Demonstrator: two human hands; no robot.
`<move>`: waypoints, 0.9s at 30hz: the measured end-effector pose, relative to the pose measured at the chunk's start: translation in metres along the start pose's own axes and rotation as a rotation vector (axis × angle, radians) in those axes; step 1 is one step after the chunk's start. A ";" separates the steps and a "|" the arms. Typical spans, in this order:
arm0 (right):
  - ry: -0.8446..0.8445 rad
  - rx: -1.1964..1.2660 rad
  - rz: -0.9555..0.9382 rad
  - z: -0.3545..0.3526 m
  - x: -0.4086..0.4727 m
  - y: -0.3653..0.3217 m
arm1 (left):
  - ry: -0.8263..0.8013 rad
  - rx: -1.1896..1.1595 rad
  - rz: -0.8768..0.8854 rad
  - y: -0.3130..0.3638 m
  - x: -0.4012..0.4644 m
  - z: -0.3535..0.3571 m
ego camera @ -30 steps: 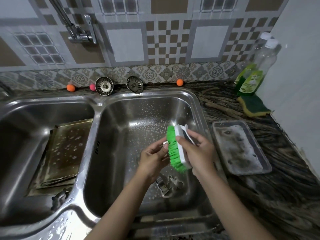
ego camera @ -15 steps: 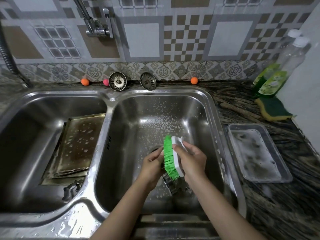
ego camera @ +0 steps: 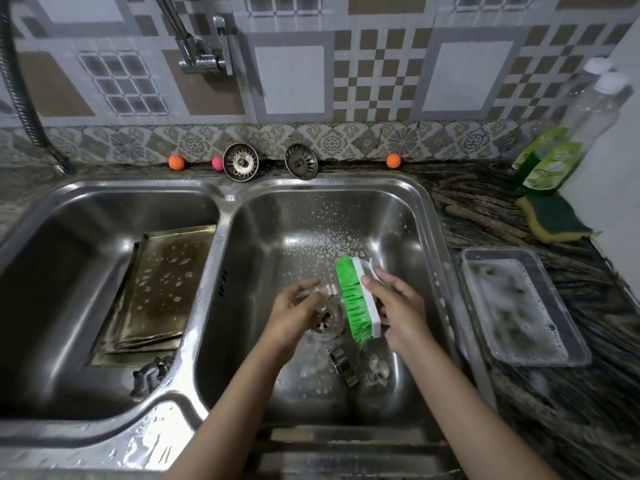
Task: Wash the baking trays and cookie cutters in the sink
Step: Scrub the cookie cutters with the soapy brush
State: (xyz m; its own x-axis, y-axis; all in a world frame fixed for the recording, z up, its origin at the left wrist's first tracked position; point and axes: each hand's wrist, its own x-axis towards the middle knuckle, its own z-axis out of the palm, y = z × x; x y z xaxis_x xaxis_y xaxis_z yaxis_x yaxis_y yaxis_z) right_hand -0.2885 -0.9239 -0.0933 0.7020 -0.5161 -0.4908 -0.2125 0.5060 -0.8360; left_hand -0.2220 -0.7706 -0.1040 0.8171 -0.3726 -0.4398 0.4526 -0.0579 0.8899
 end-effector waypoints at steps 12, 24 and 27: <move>0.016 0.059 0.042 0.006 -0.022 0.024 | 0.135 -0.118 -0.040 -0.009 -0.007 0.021; 0.055 0.004 -0.077 0.011 -0.023 0.025 | -0.041 -0.185 -0.093 0.002 -0.023 0.013; 0.125 -0.013 -0.094 0.016 -0.008 0.027 | -0.105 -0.141 -0.094 -0.001 -0.025 0.010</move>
State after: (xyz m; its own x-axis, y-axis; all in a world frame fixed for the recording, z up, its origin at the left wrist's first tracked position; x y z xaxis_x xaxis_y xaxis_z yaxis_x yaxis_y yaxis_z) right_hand -0.2892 -0.8950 -0.1076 0.6294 -0.6434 -0.4358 -0.1592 0.4422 -0.8827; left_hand -0.2465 -0.7702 -0.0921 0.7306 -0.4664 -0.4986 0.5768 0.0310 0.8163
